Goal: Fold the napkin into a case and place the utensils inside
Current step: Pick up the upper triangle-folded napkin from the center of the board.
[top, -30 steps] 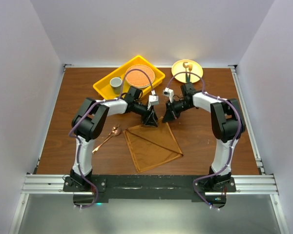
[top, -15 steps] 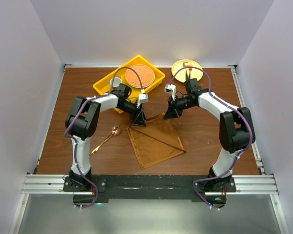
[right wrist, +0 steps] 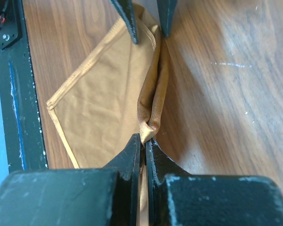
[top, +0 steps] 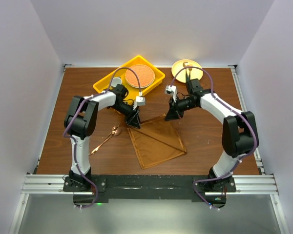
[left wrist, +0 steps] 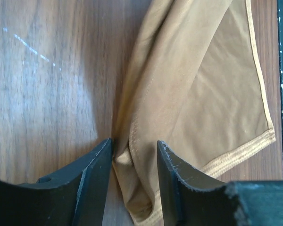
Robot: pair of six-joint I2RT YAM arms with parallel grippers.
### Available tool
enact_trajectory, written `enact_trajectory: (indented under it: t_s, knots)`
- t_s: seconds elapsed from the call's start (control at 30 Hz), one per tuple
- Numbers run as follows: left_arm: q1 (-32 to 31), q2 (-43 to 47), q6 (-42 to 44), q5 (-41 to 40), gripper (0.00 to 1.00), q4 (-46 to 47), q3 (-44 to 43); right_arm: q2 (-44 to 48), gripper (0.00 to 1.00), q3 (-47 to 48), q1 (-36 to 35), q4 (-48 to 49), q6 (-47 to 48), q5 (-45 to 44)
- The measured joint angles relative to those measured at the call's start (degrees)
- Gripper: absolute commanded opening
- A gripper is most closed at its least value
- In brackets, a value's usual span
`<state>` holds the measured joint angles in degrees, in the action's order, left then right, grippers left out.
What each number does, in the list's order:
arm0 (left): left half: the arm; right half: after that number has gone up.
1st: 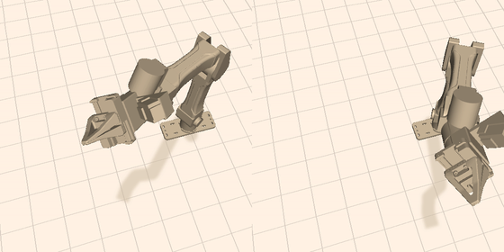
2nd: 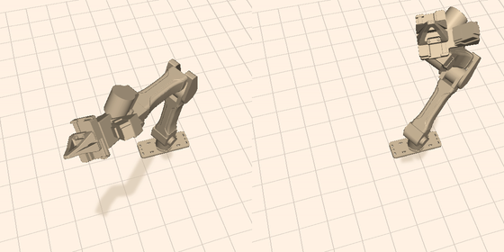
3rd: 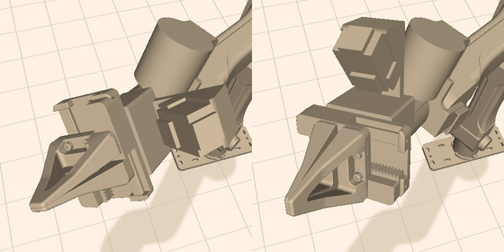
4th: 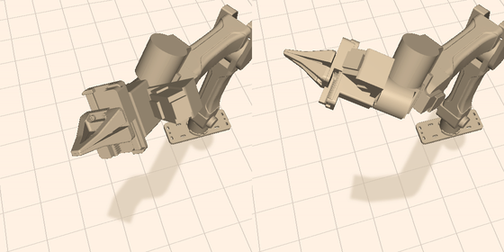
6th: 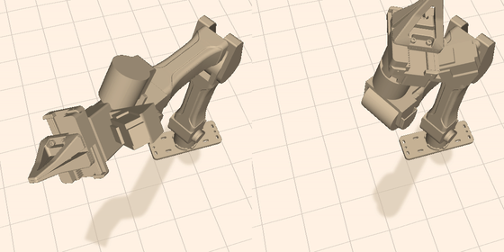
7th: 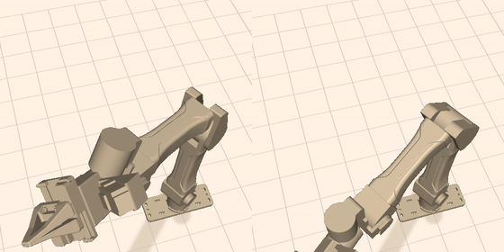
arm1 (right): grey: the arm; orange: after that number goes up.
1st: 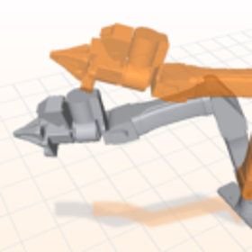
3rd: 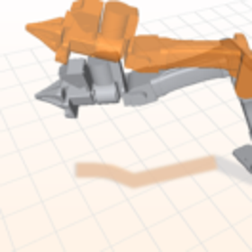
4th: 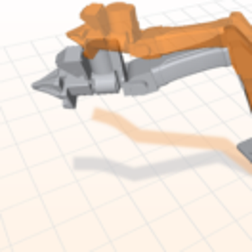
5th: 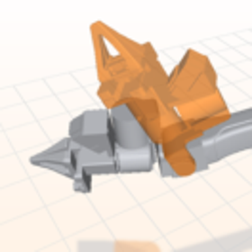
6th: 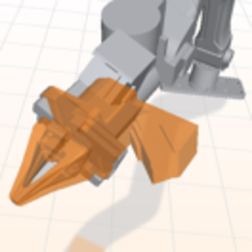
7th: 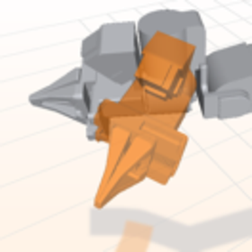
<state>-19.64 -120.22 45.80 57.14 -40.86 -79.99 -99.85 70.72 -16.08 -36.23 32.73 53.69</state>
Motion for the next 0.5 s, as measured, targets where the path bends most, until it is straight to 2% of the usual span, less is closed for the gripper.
enact_trajectory:
  t_s: [0.2,0.3,0.4,0.43,0.5]
  knots:
    - [0.5,0.0,0.5,-1.2,0.45,-0.7,0.0,4.4,0.0,0.0,0.0,-1.1,1.1,1.0]
    - [0.6,0.0,0.5,-1.6,0.39,-0.6,0.0,5.8,0.0,0.0,0.0,-1.8,1.5,1.7]
    - [0.6,0.0,0.7,-1.9,0.24,-0.7,0.0,6.0,0.0,0.0,0.0,-2.2,2.0,1.9]
    - [0.6,0.0,1.0,-1.9,0.16,-0.8,0.0,6.1,0.0,0.0,0.0,-2.3,2.0,1.9]
    - [0.6,0.0,1.8,-1.8,0.08,-1.2,0.0,6.2,0.0,-0.3,0.0,-2.4,2.2,1.9]
